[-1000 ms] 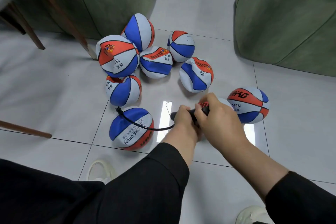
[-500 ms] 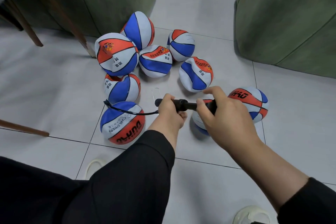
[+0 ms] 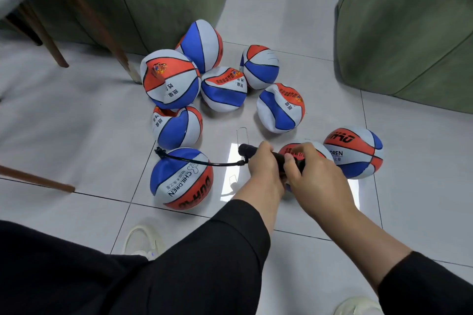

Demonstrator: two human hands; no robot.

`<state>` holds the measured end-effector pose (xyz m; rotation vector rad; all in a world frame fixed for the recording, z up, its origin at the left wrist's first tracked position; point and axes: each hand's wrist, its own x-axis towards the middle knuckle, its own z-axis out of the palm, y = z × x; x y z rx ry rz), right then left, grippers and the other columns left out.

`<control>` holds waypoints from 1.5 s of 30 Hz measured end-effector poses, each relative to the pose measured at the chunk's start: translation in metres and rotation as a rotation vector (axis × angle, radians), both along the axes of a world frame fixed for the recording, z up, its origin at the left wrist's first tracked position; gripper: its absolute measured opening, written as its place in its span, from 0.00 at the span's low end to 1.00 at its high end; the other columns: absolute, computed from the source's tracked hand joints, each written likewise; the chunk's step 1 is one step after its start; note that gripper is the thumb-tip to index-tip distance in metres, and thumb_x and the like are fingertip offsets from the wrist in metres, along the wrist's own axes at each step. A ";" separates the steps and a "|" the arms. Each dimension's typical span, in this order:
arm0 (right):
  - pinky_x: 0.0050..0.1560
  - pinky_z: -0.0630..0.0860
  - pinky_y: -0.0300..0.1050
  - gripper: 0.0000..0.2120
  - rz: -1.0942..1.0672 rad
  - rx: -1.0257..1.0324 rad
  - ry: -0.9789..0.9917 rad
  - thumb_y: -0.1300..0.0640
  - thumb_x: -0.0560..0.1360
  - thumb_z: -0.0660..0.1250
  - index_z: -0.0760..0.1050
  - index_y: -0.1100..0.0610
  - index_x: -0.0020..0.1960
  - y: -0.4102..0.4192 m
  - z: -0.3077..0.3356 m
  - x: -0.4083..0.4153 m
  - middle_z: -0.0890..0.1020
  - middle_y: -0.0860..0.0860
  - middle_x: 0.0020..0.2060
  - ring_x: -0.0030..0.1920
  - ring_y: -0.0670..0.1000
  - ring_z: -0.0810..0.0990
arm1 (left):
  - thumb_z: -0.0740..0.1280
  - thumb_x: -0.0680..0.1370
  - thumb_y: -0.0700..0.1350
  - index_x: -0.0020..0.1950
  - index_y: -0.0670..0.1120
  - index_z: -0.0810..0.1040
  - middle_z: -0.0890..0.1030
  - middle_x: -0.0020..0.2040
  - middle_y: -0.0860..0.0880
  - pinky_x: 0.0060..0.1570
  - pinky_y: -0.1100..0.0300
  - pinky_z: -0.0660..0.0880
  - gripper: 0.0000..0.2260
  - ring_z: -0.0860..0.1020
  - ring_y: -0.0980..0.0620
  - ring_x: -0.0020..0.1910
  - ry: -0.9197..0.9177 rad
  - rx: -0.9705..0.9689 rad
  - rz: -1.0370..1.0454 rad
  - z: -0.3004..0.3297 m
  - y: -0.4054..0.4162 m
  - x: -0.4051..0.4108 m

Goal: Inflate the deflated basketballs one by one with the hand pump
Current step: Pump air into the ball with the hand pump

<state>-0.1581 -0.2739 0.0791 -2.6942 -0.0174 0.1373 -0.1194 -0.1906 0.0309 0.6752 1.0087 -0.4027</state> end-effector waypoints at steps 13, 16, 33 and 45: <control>0.37 0.77 0.51 0.19 -0.008 0.032 -0.101 0.43 0.77 0.57 0.74 0.49 0.62 -0.001 0.013 -0.004 0.77 0.44 0.35 0.39 0.53 0.77 | 0.65 0.76 0.47 0.48 0.45 0.71 0.75 0.35 0.46 0.25 0.65 0.66 0.06 0.71 0.50 0.26 0.049 -0.013 0.024 -0.019 0.021 0.006; 0.40 0.78 0.52 0.19 -0.027 0.020 -0.071 0.42 0.77 0.56 0.74 0.50 0.61 0.003 0.003 -0.002 0.81 0.48 0.40 0.43 0.56 0.80 | 0.65 0.75 0.50 0.47 0.47 0.74 0.81 0.38 0.47 0.34 0.60 0.74 0.07 0.79 0.46 0.33 0.050 -0.121 -0.004 -0.015 0.000 -0.003; 0.38 0.78 0.54 0.21 0.023 0.042 -0.157 0.39 0.74 0.54 0.74 0.47 0.60 0.002 0.041 0.001 0.80 0.49 0.33 0.39 0.56 0.79 | 0.65 0.76 0.45 0.52 0.46 0.70 0.73 0.37 0.47 0.22 0.68 0.63 0.08 0.65 0.50 0.22 0.051 -0.007 0.073 -0.024 0.040 0.023; 0.41 0.76 0.49 0.16 0.012 -0.035 -0.019 0.42 0.80 0.58 0.75 0.48 0.60 0.007 0.005 0.003 0.81 0.47 0.41 0.42 0.53 0.78 | 0.65 0.76 0.49 0.44 0.46 0.72 0.81 0.37 0.48 0.33 0.60 0.75 0.07 0.80 0.45 0.34 0.038 -0.100 -0.020 -0.007 0.003 0.001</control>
